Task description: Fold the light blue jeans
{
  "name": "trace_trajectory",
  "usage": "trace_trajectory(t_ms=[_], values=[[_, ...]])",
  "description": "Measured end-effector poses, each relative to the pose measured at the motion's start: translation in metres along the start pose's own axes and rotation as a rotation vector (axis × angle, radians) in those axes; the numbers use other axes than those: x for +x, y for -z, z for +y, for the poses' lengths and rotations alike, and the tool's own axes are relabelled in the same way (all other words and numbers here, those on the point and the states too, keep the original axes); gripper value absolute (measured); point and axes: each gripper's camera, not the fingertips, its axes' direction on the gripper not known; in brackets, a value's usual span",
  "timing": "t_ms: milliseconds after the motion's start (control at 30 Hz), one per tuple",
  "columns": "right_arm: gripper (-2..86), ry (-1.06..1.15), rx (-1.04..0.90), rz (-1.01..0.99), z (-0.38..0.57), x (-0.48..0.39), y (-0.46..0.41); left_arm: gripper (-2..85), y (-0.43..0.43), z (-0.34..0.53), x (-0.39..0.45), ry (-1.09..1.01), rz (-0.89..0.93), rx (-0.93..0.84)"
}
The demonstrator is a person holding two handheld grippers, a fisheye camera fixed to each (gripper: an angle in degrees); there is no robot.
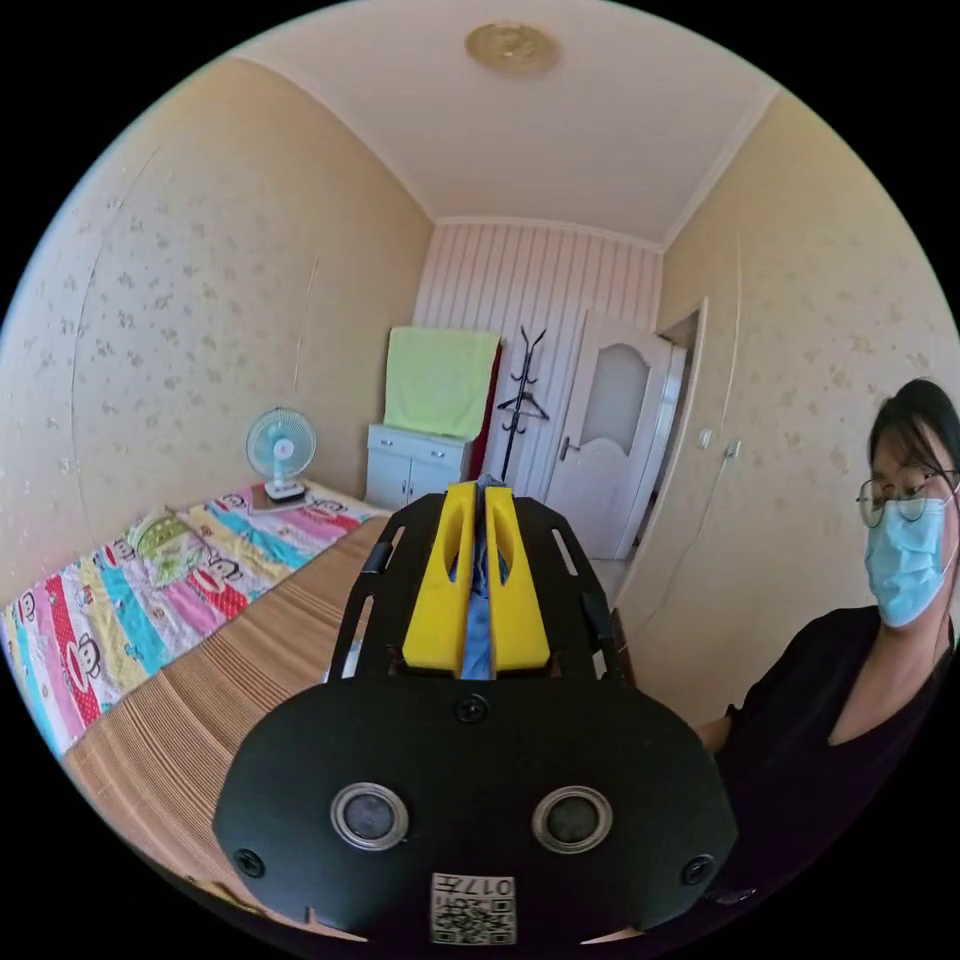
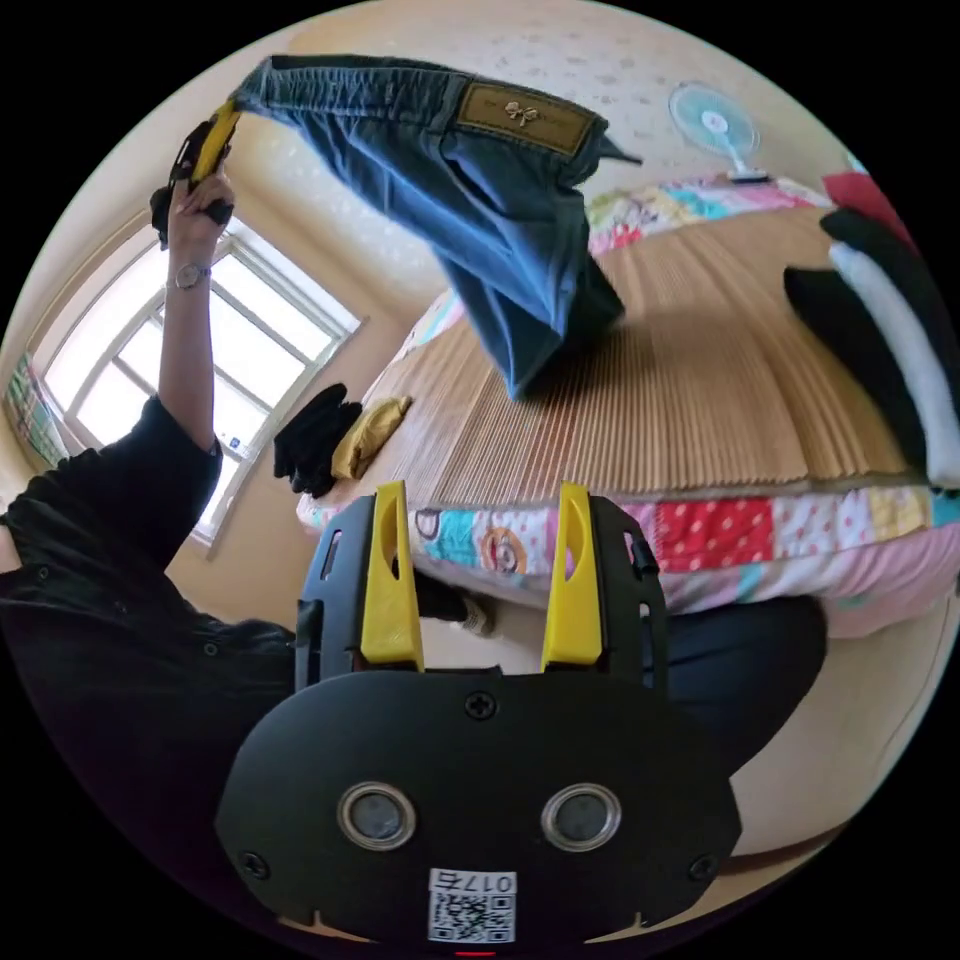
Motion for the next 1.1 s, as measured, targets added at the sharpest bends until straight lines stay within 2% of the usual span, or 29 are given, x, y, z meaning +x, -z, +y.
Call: trace_trajectory(t_ms=[67, 167, 233, 333, 400, 433, 500, 567, 667, 800, 867, 933, 1000, 1100], values=[[21.0, -0.001, 0.139, -0.005, -0.02, 0.014, 0.034, -0.8, 0.031, -0.01, 0.011, -0.042, 0.034, 0.035], [21.5, 0.001, 0.35, -0.227, -0.052, 0.049, 0.089, -0.8, 0.066, -0.016, 0.016, -0.054, 0.055, 0.06], [20.8, 0.0, 0.4, -0.371, -0.07, 0.07, 0.109, -0.8, 0.084, -0.015, 0.015, -0.055, 0.089, 0.071], [20.8, 0.002, 0.221, -0.59, -0.11, 0.1, 0.094, -0.8, 0.108, -0.009, 0.012, -0.077, 0.145, 0.051], [21.6, -0.009, -0.013, -0.867, -0.136, 0.12, 0.044, -0.8, 0.117, -0.004, 0.011, -0.086, 0.2, 0.028], [21.8, -0.011, -0.063, -0.939, -0.139, 0.123, 0.028, -0.8, 0.121, 0.0, 0.01, -0.089, 0.254, 0.022], [22.2, -0.062, -0.256, -1.245, -0.14, 0.126, -0.038, -0.8, 0.128, 0.008, 0.008, -0.097, 0.36, 0.026], [22.2, -0.101, -0.324, -1.362, -0.134, 0.119, -0.078, -0.7, 0.136, 0.02, 0.005, -0.121, 0.53, 0.045], [21.8, -0.054, -0.334, -1.448, -0.131, 0.093, -0.109, -0.7, 0.146, 0.034, -0.004, -0.105, 0.705, 0.065], [19.4, 0.112, -0.164, -1.738, -0.135, 0.057, -0.09, -0.7, 0.164, 0.05, -0.02, -0.055, 0.749, 0.071], [17.5, 0.159, -0.135, -1.774, -0.135, 0.049, -0.071, -0.7, 0.183, 0.059, -0.028, -0.036, 0.683, 0.061], [15.7, 0.197, -0.157, -1.712, -0.136, 0.042, -0.049, -0.7, 0.198, 0.066, -0.031, -0.038, 0.63, 0.052], [14.8, 0.269, -0.177, -1.563, -0.137, 0.032, -0.014, -0.7, 0.212, 0.073, -0.033, -0.032, 0.576, 0.054], [18.5, 0.299, -0.165, -1.308, -0.13, 0.026, 0.018, -0.7, 0.233, 0.086, -0.032, -0.029, 0.514, 0.094]])
